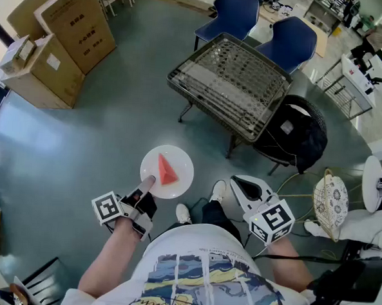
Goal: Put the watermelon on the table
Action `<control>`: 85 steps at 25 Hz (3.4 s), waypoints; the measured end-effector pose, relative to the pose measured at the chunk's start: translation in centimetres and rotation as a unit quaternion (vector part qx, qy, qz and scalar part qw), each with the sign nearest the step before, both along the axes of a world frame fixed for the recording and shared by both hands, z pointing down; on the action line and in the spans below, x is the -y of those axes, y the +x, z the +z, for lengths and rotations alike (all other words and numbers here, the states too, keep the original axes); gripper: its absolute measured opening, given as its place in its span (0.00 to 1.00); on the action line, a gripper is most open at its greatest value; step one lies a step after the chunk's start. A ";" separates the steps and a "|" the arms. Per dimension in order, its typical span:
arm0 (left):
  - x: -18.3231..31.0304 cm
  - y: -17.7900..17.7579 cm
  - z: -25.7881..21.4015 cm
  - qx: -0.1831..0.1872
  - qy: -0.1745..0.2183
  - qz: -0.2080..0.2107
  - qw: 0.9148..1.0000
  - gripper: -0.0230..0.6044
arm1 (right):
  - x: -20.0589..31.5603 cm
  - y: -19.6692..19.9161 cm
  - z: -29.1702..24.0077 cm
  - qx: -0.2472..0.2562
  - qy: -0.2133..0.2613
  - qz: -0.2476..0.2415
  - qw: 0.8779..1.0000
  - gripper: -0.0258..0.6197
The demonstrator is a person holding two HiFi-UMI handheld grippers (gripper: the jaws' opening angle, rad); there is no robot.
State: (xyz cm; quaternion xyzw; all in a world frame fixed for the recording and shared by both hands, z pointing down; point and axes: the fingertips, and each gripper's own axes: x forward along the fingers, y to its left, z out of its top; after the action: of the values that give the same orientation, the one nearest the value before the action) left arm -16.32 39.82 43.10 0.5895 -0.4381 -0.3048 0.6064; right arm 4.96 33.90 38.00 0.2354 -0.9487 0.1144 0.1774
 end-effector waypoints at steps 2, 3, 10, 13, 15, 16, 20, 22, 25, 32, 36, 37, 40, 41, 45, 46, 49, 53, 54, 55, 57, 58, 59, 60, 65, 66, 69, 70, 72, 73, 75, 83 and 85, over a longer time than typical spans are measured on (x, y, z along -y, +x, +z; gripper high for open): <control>0.0 0.1 0.1 0.001 -0.002 0.005 1.000 0.08 | 0.0 0.0 0.0 -0.001 0.000 0.002 1.000 0.05; 0.1 0.1 0.2 0.002 -0.003 0.008 1.000 0.08 | 0.0 0.0 0.1 -0.002 0.000 0.003 1.000 0.05; 1.2 1.3 0.3 0.004 -0.003 0.018 1.000 0.08 | 1.0 0.3 -0.1 0.001 0.009 -0.003 1.000 0.05; 1.9 1.7 0.2 0.003 -0.006 0.021 1.000 0.08 | 1.6 0.3 -0.7 0.001 0.024 -0.007 1.000 0.05; 2.5 2.1 0.2 0.004 -0.006 0.023 1.000 0.08 | 2.0 0.6 -0.8 0.003 0.030 -0.008 0.999 0.05; 2.8 2.3 0.3 0.005 -0.006 0.023 1.000 0.08 | 2.2 0.8 -0.7 0.004 0.031 -0.010 0.999 0.05; 4.6 3.0 0.4 0.006 -0.008 0.024 1.000 0.08 | 3.5 1.7 -0.1 0.008 0.023 -0.009 1.000 0.06; 5.8 3.5 0.3 0.007 -0.008 0.020 1.000 0.08 | 4.8 2.1 0.2 0.014 0.020 -0.008 1.000 0.06; 8.3 4.3 0.0 0.010 -0.001 0.014 1.000 0.08 | 7.4 3.1 0.0 0.028 0.022 -0.007 0.999 0.07; 17.3 9.6 -0.9 0.008 0.006 0.002 1.000 0.08 | 16.0 8.8 -0.6 0.035 0.037 -0.023 0.998 0.11; 22.9 11.5 -0.9 -0.003 0.023 0.003 1.000 0.08 | 20.3 11.4 -0.1 0.033 0.036 -0.024 0.999 0.11; 24.0 12.0 -0.7 -0.002 0.025 0.004 1.000 0.08 | 21.2 11.9 0.1 0.030 0.036 -0.024 0.999 0.11; 27.2 12.9 -0.2 -0.001 0.024 0.005 1.000 0.08 | 23.6 13.0 0.7 0.025 0.036 -0.023 0.999 0.11; 28.2 13.0 -0.1 -0.003 0.023 0.006 1.000 0.08 | 24.3 13.1 0.7 0.025 0.035 -0.022 0.999 0.11; 32.8 12.4 0.3 -0.002 0.021 0.014 1.000 0.08 | 27.8 13.2 0.7 0.029 0.032 -0.003 0.999 0.11; 34.2 12.1 0.7 -0.002 0.019 0.017 1.000 0.08 | 28.8 13.2 0.9 0.029 0.029 0.004 0.999 0.11; 38.1 10.9 2.0 0.001 0.018 0.023 1.000 0.08 | 31.3 13.0 1.8 0.026 0.023 0.021 0.999 0.11; 42.6 9.2 4.0 -0.009 0.020 0.041 0.999 0.08 | 33.9 12.1 2.6 0.011 0.019 0.054 0.998 0.11; 44.2 8.6 4.7 -0.010 0.018 0.048 0.999 0.08 | 35.2 11.6 2.6 0.009 0.017 0.067 0.998 0.11; 45.9 7.9 5.4 -0.008 0.016 0.055 0.998 0.08 | 36.7 11.1 2.7 0.010 0.014 0.081 0.997 0.11; 49.6 6.5 6.8 -0.001 0.016 0.068 0.998 0.08 | 39.5 10.0 2.9 0.011 0.006 0.103 0.995 0.11; 51.3 5.8 7.5 0.000 0.016 0.073 0.997 0.08 | 40.6 9.4 3.0 0.009 0.002 0.111 0.994 0.11; 52.8 5.1 8.1 0.001 0.015 0.076 0.997 0.08 | 41.7 8.7 3.1 0.005 -0.001 0.116 0.993 0.11; 54.3 4.4 8.6 0.002 0.014 0.080 0.997 0.08 | 42.7 8.1 3.1 0.000 -0.003 0.121 0.993 0.11; 60.8 0.9 12.1 0.009 0.010 0.097 0.995 0.08 | 46.7 5.0 3.0 -0.017 -0.012 0.152 0.988 0.11; 61.8 0.4 13.2 0.012 0.005 0.101 0.995 0.08 | 47.2 4.7 3.2 -0.021 -0.014 0.158 0.987 0.11; 64.5 -0.4 17.0 0.021 -0.012 0.110 0.994 0.08 | 48.2 4.7 3.8 -0.038 -0.021 0.178 0.983 0.11; 65.4 -0.7 18.2 0.021 -0.017 0.111 0.993 0.08 | 48.5 4.7 4.0 -0.043 -0.024 0.184 0.982 0.11; 67.2 -1.4 20.5 0.022 -0.028 0.111 0.993 0.08 | 49.0 4.5 4.1 -0.054 -0.032 0.194 0.979 0.11; 68.2 -1.8 21.5 0.023 -0.033 0.111 0.993 0.08 | 49.2 4.4 4.2 -0.060 -0.037 0.199 0.978 0.11; 70.1 -2.6 23.4 0.025 -0.043 0.112 0.992 0.08 | 49.8 4.1 4.0 -0.071 -0.045 0.208 0.975 0.11; 73.6 -4.1 30.2 0.024 -0.090 0.114 0.989 0.08 | 50.9 3.7 4.5 -0.101 -0.069 0.242 0.963 0.11; 73.9 -4.5 31.4 0.025 -0.098 0.111 0.989 0.08 | 50.9 3.7 4.9 -0.103 -0.075 0.248 0.960 0.11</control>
State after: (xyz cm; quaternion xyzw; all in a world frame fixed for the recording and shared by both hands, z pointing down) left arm -20.77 -34.13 74.48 0.5793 -0.4129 -0.1767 0.6802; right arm 8.71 -16.99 42.91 0.4596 -0.8258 0.2010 0.2577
